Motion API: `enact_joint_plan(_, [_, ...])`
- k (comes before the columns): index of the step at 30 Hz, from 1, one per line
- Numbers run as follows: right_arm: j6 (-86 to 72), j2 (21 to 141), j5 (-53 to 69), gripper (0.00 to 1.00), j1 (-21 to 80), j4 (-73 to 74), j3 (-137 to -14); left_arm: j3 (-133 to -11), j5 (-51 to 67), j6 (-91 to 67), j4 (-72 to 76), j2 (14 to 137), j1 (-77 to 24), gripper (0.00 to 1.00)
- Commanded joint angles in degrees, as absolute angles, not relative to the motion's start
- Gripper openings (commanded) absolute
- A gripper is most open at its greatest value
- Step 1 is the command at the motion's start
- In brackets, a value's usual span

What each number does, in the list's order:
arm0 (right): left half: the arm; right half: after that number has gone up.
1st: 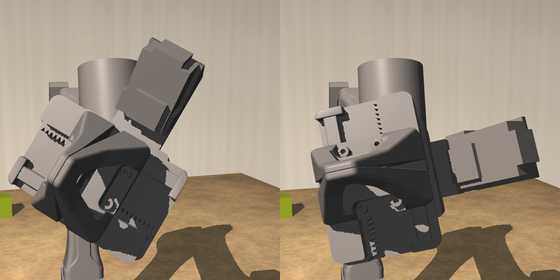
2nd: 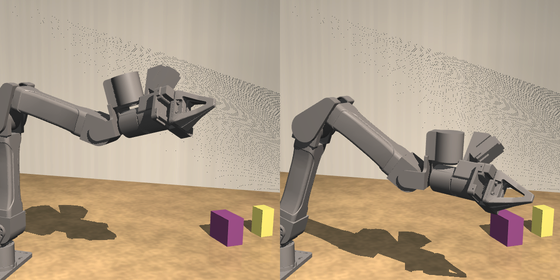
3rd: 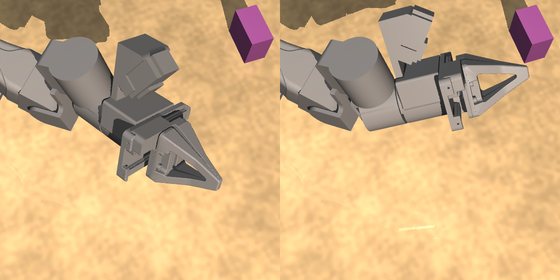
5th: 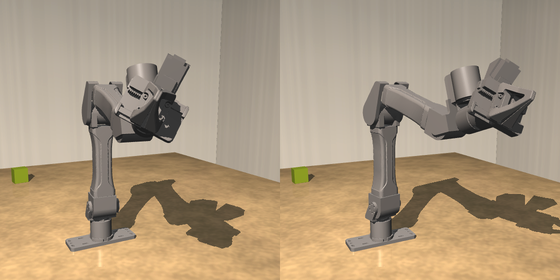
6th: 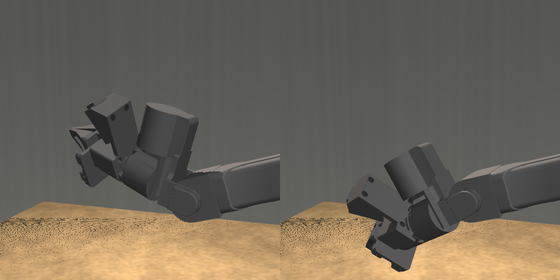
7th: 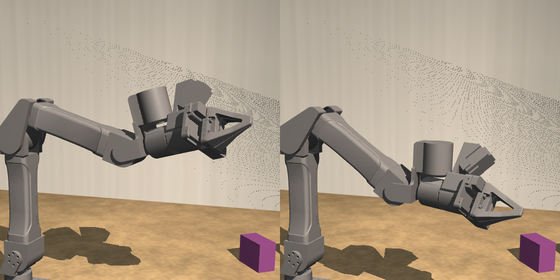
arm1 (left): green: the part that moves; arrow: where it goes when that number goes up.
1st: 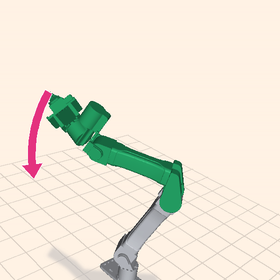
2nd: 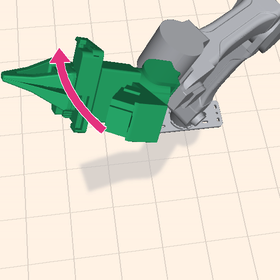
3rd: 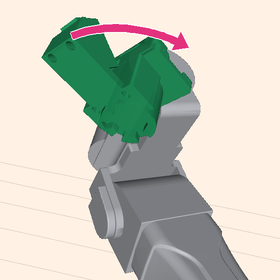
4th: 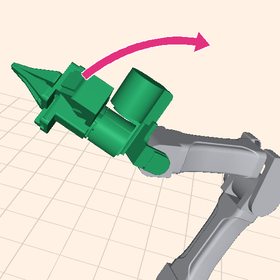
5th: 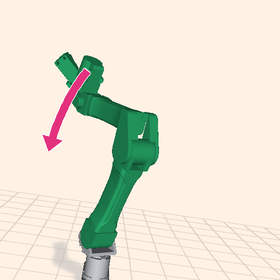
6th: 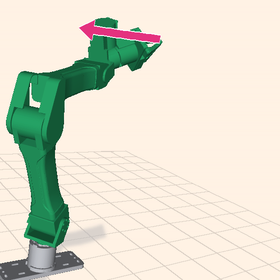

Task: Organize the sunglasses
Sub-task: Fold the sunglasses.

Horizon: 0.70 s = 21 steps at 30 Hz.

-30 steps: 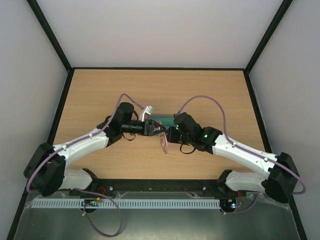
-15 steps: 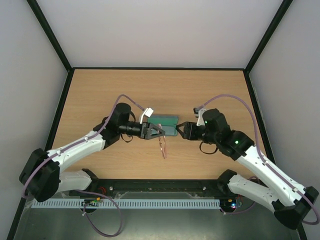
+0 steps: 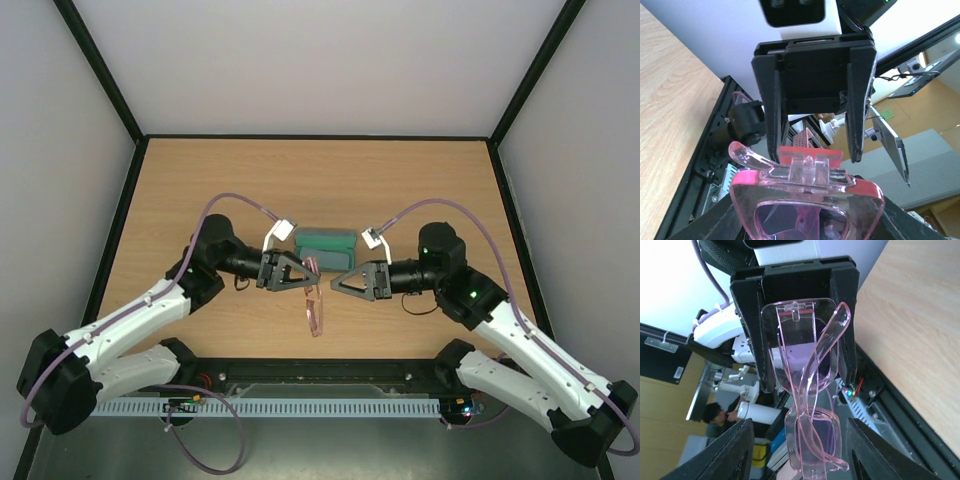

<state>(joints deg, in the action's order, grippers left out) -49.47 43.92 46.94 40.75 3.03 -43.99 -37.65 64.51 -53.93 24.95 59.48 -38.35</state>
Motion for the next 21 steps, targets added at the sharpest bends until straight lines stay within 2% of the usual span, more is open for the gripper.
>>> enact_joint_plan(1, [-51.83,45.95,54.09,0.50,40.47,-0.95,-42.96,-35.96,66.95,-59.01,33.08,59.13,-38.58,0.46])
enact_joint_plan(11, [-52.01,48.15,54.10,0.43,41.10,-2.53,-41.53,-34.32,66.00,-62.34,39.50,62.51,-38.67,0.46])
enact_joint_plan(21, [-49.11,50.94,49.29,0.38,46.27,-0.10,-41.84,-33.56,65.03,-63.85,43.05,65.33,-38.85,0.46])
